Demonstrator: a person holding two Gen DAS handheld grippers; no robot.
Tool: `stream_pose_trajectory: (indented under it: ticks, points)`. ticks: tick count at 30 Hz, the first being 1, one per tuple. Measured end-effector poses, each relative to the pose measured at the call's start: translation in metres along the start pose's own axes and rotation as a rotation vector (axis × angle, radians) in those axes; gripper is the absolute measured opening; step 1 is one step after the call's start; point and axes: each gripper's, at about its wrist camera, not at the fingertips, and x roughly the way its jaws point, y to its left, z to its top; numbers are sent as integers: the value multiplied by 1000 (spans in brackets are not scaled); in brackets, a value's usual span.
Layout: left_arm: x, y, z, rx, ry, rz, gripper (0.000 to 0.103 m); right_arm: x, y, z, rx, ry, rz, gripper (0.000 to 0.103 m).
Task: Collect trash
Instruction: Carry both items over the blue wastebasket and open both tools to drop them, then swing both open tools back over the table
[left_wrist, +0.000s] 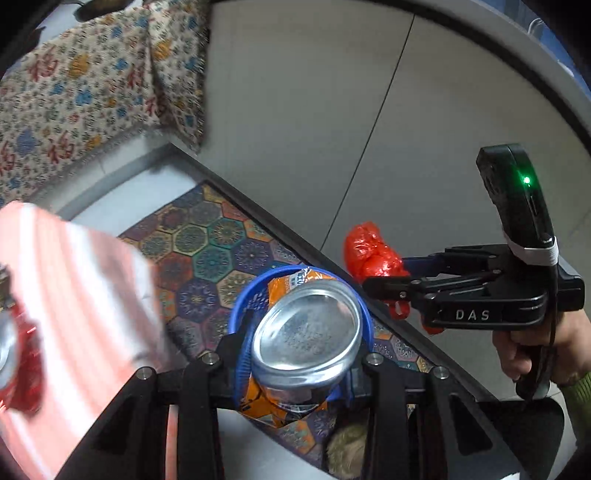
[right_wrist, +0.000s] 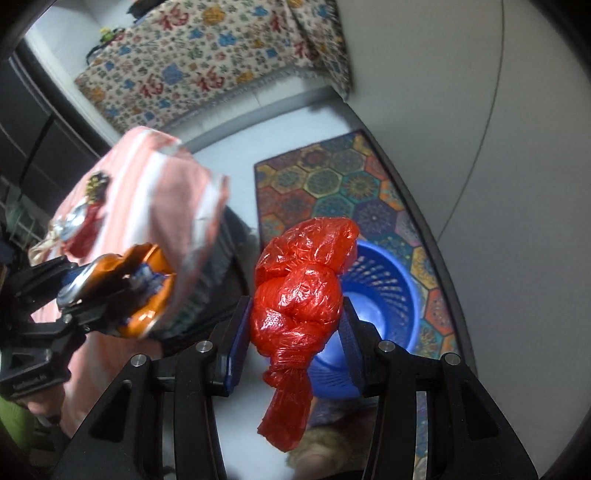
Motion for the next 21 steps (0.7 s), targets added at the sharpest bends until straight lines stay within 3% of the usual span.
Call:
stream_pose_trajectory:
  ticks: [5,6,7,8,9,12,16,21]
  points:
    - [40,-5,11,-23,20,-23,43,20,-32,6,28,3,-7,50]
    - [47,-4,14,-29,26,-33,49,21,-37,5,31,2,-3,51]
    - [54,-3,17,-41,32,-34,62,24,-41,4,35,1,7,58]
    - [58,-2,19,-50,27,-33,68,26,-46,3,42,0,17,63]
    - [60,-1,20,-59,19,-32,68,28,-49,2,48,-4,20,71]
    - [63,0,24,-81,23,-34,68,29,-60,-1,80,-22,26,71]
    - [35,2,19,-87,-23,-12,68,12,-58,-7,72,-73,-28,71]
    - [-47,23,-18,-108,-110,39,68,-28,-13,-9,-49,-131,-106,78]
